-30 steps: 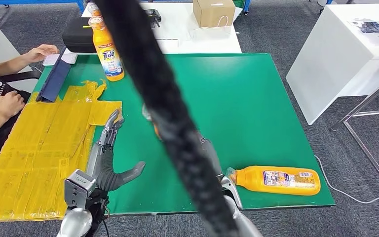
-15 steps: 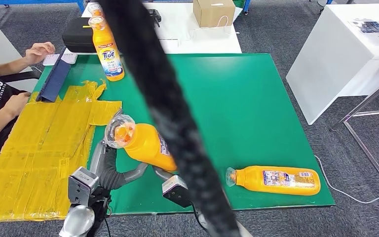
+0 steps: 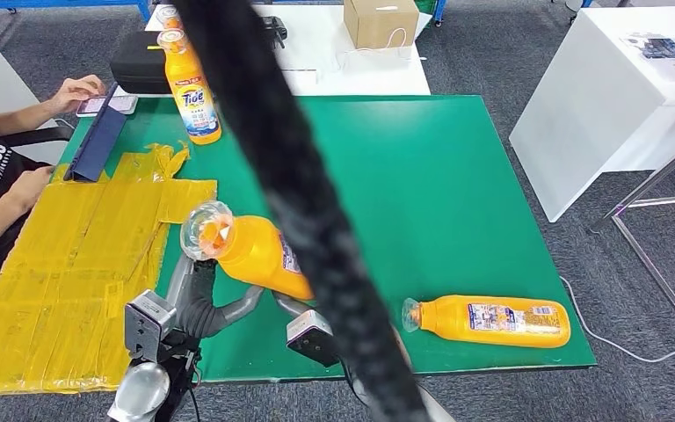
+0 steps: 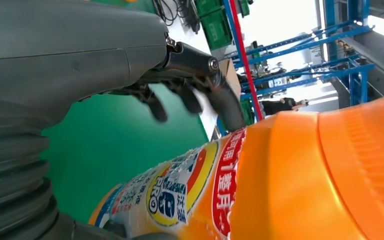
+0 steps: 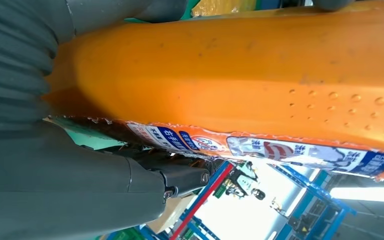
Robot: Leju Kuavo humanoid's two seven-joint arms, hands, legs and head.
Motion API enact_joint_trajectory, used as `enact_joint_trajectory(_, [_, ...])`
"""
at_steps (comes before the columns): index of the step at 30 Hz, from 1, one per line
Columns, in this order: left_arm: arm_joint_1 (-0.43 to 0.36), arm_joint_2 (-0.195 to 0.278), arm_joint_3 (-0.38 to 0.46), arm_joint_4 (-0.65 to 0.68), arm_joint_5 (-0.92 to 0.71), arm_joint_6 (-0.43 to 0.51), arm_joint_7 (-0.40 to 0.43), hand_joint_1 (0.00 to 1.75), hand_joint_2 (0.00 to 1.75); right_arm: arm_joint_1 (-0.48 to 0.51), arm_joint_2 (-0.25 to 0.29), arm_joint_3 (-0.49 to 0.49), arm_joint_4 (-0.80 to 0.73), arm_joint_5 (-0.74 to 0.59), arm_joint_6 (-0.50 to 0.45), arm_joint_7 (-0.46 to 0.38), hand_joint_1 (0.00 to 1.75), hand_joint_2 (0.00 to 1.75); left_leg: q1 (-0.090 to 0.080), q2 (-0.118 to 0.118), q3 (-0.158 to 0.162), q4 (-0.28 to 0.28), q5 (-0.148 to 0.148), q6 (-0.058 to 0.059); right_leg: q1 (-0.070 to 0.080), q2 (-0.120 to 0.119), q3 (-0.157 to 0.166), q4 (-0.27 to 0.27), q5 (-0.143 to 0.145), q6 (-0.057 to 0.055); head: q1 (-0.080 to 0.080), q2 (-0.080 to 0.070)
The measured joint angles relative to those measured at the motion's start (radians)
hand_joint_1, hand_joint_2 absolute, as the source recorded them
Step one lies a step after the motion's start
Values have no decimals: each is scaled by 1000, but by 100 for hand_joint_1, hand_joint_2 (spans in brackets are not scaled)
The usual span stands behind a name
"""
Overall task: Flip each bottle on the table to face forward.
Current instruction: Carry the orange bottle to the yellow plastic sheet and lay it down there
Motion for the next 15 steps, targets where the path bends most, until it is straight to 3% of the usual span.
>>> enact_joint_trajectory(14, [1, 0, 6, 0, 33, -15, -8, 175, 175, -5, -4, 0, 17, -11, 2, 1, 175, 175, 0, 0, 0, 0, 0, 0, 0, 0, 0, 0, 0, 0, 0, 0])
enact_joint_trajectory(15, [1, 0, 6, -1, 40, -22, -10, 154, 175, -5, -4, 0, 20, -11, 3, 1, 175, 175, 0, 0, 0, 0, 0, 0, 0, 0, 0, 0, 0, 0, 0, 0])
